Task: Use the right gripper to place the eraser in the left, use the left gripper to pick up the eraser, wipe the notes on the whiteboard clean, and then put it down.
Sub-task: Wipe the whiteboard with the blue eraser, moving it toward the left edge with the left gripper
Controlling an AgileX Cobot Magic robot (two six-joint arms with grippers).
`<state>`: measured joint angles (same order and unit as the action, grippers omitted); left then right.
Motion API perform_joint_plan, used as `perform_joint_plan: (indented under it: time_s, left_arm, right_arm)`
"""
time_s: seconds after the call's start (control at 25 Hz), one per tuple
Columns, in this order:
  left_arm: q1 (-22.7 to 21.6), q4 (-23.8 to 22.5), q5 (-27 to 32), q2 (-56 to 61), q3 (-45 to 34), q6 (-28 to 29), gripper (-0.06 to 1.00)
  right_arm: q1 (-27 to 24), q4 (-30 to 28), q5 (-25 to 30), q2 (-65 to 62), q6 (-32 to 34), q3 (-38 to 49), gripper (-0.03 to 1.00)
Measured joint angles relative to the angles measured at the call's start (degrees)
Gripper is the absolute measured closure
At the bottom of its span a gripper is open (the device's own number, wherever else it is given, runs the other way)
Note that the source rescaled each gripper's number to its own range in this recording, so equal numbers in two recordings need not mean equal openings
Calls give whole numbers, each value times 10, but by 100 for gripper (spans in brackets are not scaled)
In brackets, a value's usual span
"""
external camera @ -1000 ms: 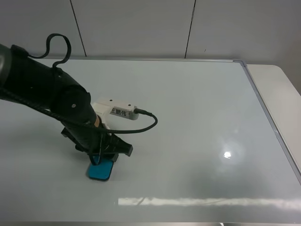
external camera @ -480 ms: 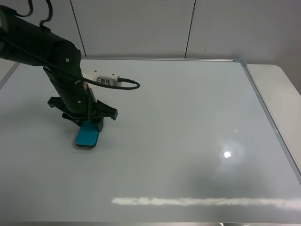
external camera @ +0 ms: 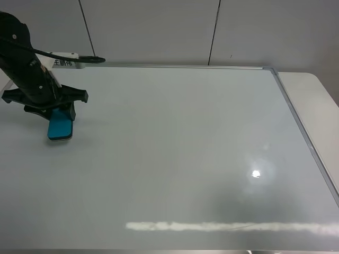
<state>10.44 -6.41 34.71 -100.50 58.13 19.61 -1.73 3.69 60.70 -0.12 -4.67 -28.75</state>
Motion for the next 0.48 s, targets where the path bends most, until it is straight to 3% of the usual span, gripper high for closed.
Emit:
perform_joint_plan:
  time_s: [0.32,0.36,0.48]
  left_arm:
    - [-11,9,-1,0,0,-91,93]
    - [-11,14,0,0,0,-117,85]
    - [-11,33,3,-7,0,-165,26]
  right_arm:
    - [0,0,0,0,0,0,-3]
    - [0,0,0,0,0,0,-3]
    - [0,0,0,0,0,0,-3]
